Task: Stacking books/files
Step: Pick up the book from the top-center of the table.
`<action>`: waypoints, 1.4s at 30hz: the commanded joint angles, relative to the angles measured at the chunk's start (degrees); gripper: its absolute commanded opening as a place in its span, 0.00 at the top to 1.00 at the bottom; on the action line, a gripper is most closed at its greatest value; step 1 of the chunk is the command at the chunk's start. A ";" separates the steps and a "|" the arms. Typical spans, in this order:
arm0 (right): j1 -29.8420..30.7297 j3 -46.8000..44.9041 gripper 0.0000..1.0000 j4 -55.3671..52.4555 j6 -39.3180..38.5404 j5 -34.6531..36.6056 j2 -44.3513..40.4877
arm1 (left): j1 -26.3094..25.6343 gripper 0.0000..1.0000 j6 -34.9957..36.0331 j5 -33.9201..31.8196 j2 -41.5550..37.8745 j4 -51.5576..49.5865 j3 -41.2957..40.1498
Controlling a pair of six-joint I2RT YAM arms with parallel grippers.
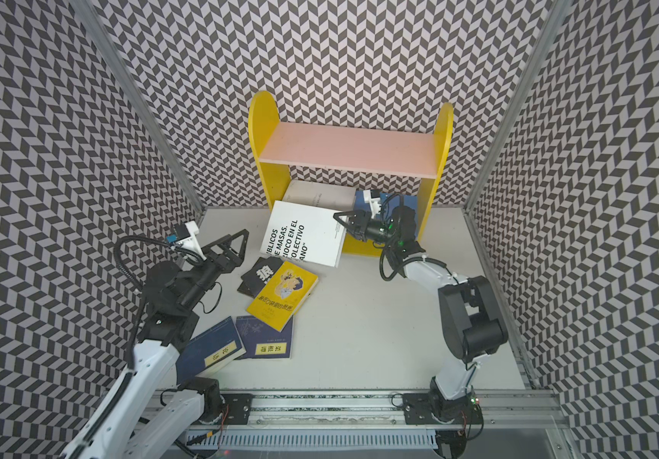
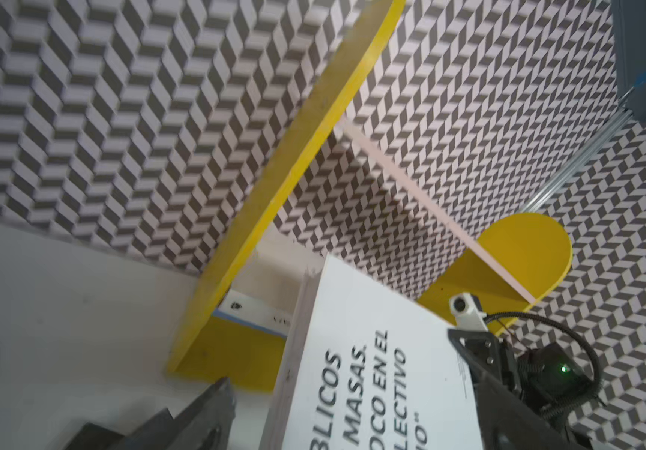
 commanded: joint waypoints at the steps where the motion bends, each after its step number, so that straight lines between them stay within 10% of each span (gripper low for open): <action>1: -0.82 -0.21 0.69 8.73 4.73 -0.52 -2.13 | 0.00 0.04 -18.05 15.89 4.79 17.34 -5.24; 23: 1.14 -1.19 0.70 15.50 12.69 4.34 1.52 | -10.83 0.06 -20.50 8.69 22.31 32.08 1.82; 42: 2.30 1.41 0.63 11.68 12.68 10.50 5.82 | -17.04 0.48 -23.16 -3.32 33.28 39.68 6.39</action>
